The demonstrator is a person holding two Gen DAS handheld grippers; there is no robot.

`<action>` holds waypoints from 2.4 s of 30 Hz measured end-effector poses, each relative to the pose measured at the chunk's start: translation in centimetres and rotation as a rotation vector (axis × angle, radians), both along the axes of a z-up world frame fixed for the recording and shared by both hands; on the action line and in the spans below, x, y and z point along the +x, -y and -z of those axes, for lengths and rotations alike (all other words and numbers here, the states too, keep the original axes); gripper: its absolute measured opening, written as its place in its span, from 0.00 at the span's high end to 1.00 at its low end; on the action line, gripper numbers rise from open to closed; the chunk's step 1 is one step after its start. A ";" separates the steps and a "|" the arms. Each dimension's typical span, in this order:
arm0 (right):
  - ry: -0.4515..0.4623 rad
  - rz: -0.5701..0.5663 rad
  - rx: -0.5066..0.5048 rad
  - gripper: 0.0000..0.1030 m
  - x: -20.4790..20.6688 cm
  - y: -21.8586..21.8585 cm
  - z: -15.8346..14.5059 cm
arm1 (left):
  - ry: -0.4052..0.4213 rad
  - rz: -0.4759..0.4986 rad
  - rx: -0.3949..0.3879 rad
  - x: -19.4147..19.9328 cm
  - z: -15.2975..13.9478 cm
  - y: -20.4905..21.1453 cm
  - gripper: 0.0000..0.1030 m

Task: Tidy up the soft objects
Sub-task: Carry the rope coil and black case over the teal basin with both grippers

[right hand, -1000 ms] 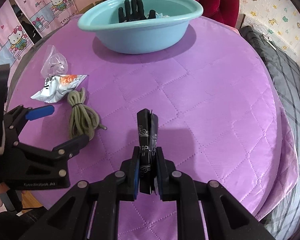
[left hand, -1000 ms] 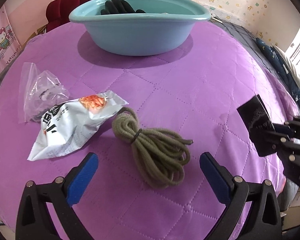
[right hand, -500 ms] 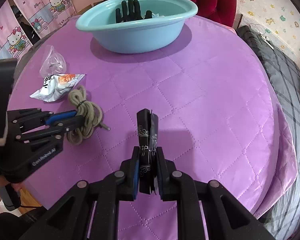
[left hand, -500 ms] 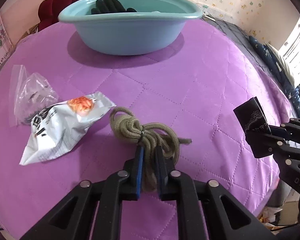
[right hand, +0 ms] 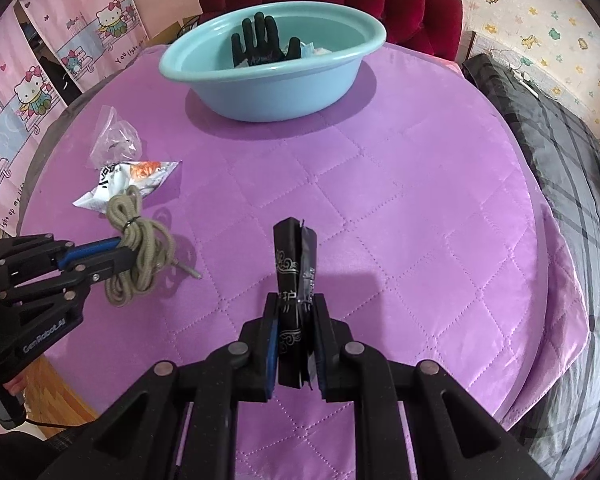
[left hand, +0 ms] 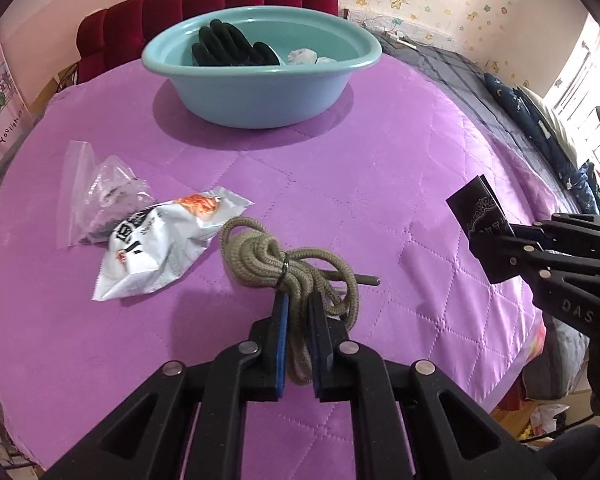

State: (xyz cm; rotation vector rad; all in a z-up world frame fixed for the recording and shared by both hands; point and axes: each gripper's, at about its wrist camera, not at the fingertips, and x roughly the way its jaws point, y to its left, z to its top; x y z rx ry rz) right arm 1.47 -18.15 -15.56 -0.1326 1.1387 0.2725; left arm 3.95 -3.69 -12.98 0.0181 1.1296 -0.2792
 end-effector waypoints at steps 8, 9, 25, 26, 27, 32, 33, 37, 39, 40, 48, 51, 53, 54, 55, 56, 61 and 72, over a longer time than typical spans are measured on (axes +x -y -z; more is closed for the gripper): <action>0.019 0.000 0.007 0.85 -0.7 -0.4 -1.2 | 0.040 -0.005 -0.003 -1.5 -2.4 -0.9 0.91; 0.022 -0.001 0.008 0.85 -0.8 -0.5 -1.4 | 0.043 -0.006 -0.005 -1.9 -2.6 -1.0 0.91; 0.049 -0.022 0.012 0.85 -1.1 -2.3 -2.9 | 0.073 -0.001 -0.022 -3.1 -4.2 -2.0 0.91; 0.049 -0.021 0.013 0.85 -1.1 -2.3 -2.9 | 0.072 0.005 -0.022 -3.1 -4.3 -2.0 0.91; 0.049 -0.019 0.013 0.85 -1.1 -2.4 -3.1 | 0.073 0.015 -0.016 -3.2 -4.5 -1.9 0.91; 0.060 -0.017 0.003 0.85 -0.8 -2.6 -3.8 | 0.089 0.044 -0.009 -3.1 -5.6 -1.6 0.91; 0.063 -0.017 0.006 0.85 -0.8 -2.6 -4.1 | 0.092 0.050 -0.013 -3.1 -5.9 -1.6 0.91; 0.075 -0.012 0.013 0.85 -0.4 -2.7 -5.5 | 0.115 0.066 -0.033 -2.8 -7.4 -1.6 0.91; 0.084 -0.010 0.015 0.85 -0.1 -2.8 -6.3 | 0.118 0.070 -0.036 -2.4 -8.0 -1.6 0.91; 0.087 -0.011 0.017 0.85 0.0 -2.8 -6.7 | 0.120 0.073 -0.038 -2.2 -8.3 -1.5 0.91; 0.108 -0.011 0.020 0.84 1.5 -3.5 -9.3 | 0.151 0.108 -0.046 -0.3 -10.9 -1.3 0.91; 0.116 -0.011 0.020 0.84 2.1 -3.7 -10.2 | 0.155 0.118 -0.050 0.6 -11.7 -1.2 0.91; 0.119 -0.012 0.032 0.84 2.6 -3.7 -10.7 | 0.164 0.128 -0.048 1.2 -12.3 -1.2 0.91; 0.121 -0.013 0.032 0.84 3.0 -3.8 -11.0 | 0.168 0.133 -0.049 1.6 -12.5 -1.2 0.91; 0.122 -0.013 0.030 0.84 3.3 -3.9 -11.2 | 0.172 0.137 -0.049 2.1 -12.8 -1.2 0.91; 0.127 -0.014 0.032 0.84 3.6 -3.9 -11.5 | 0.174 0.140 -0.049 2.4 -13.0 -1.2 0.91; 0.144 -0.017 0.032 0.84 5.4 -4.4 -12.6 | 0.189 0.153 -0.056 4.6 -13.9 -1.1 0.91; 0.164 -0.015 0.034 0.84 10.1 -5.0 -13.8 | 0.201 0.172 -0.042 9.2 -14.3 -1.0 0.91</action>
